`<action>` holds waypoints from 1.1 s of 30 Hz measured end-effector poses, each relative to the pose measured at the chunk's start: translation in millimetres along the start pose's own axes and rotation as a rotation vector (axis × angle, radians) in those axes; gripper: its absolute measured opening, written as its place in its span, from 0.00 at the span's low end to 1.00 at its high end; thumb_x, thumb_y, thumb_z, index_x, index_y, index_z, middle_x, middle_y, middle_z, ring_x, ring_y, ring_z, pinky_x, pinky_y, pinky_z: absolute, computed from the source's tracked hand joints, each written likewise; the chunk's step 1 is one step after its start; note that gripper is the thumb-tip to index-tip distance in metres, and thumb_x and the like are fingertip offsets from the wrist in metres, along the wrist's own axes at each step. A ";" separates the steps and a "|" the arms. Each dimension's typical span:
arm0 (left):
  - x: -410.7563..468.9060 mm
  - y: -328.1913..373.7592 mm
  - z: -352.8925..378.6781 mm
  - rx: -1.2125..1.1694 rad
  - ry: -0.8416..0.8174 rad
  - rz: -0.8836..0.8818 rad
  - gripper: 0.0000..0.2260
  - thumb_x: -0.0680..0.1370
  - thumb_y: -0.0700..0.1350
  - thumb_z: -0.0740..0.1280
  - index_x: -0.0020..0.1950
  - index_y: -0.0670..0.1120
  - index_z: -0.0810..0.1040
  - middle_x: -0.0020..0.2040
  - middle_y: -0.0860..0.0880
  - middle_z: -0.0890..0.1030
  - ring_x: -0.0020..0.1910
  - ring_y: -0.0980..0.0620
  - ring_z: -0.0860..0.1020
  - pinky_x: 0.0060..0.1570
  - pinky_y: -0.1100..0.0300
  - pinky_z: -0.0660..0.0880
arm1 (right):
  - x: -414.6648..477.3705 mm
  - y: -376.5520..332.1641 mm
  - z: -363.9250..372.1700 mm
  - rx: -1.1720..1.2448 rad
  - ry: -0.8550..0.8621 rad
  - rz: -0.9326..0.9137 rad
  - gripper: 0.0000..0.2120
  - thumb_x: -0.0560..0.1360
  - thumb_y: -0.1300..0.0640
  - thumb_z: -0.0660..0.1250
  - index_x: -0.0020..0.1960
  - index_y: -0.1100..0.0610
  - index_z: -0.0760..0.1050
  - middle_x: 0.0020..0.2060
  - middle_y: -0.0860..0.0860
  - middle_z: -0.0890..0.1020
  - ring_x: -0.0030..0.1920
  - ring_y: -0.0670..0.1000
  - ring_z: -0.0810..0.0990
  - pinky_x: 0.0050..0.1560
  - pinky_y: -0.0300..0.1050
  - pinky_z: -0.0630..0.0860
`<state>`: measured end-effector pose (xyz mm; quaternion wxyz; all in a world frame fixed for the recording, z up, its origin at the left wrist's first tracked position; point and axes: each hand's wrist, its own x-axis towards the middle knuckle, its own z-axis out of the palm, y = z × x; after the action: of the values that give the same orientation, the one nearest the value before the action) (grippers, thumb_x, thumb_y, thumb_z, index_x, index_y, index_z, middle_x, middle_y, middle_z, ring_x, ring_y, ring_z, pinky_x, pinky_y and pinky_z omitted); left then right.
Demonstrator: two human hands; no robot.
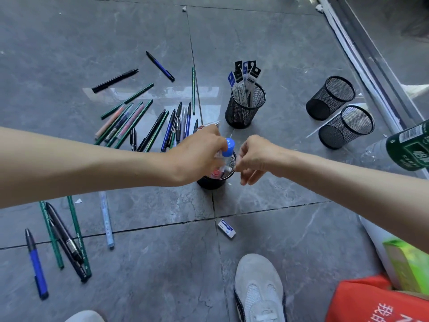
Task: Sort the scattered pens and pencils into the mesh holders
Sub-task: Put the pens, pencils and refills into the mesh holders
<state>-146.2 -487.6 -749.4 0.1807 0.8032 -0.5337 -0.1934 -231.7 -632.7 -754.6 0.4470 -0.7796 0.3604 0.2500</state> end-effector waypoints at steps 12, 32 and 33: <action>-5.5 -7.5 12.0 0.201 -0.010 0.103 0.08 0.72 0.36 0.65 0.49 0.44 0.71 0.47 0.48 0.67 0.35 0.48 0.69 0.32 0.51 0.70 | -4.8 61.7 78.9 -0.761 -0.195 -0.077 0.21 0.65 0.45 0.75 0.32 0.54 0.66 0.19 0.47 0.72 0.25 0.51 0.75 0.27 0.39 0.71; -14.1 -27.7 7.6 0.377 -0.047 0.398 0.13 0.68 0.29 0.60 0.46 0.44 0.69 0.41 0.49 0.69 0.38 0.51 0.64 0.30 0.55 0.64 | -8.6 15.5 -21.1 -0.140 -0.055 -0.110 0.12 0.69 0.52 0.75 0.34 0.59 0.80 0.21 0.48 0.74 0.21 0.46 0.65 0.21 0.35 0.63; -12.4 -28.5 5.7 0.341 -0.028 0.361 0.11 0.70 0.30 0.60 0.47 0.44 0.69 0.40 0.48 0.70 0.37 0.50 0.65 0.30 0.53 0.66 | -8.8 12.8 -21.2 -0.142 -0.029 -0.130 0.12 0.68 0.51 0.76 0.34 0.60 0.80 0.21 0.48 0.74 0.21 0.46 0.65 0.21 0.34 0.62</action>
<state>-131.1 -466.2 -767.0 0.0670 0.7110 -0.6958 -0.0761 -245.7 -652.7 -744.9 0.4111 -0.8273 0.2841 0.2567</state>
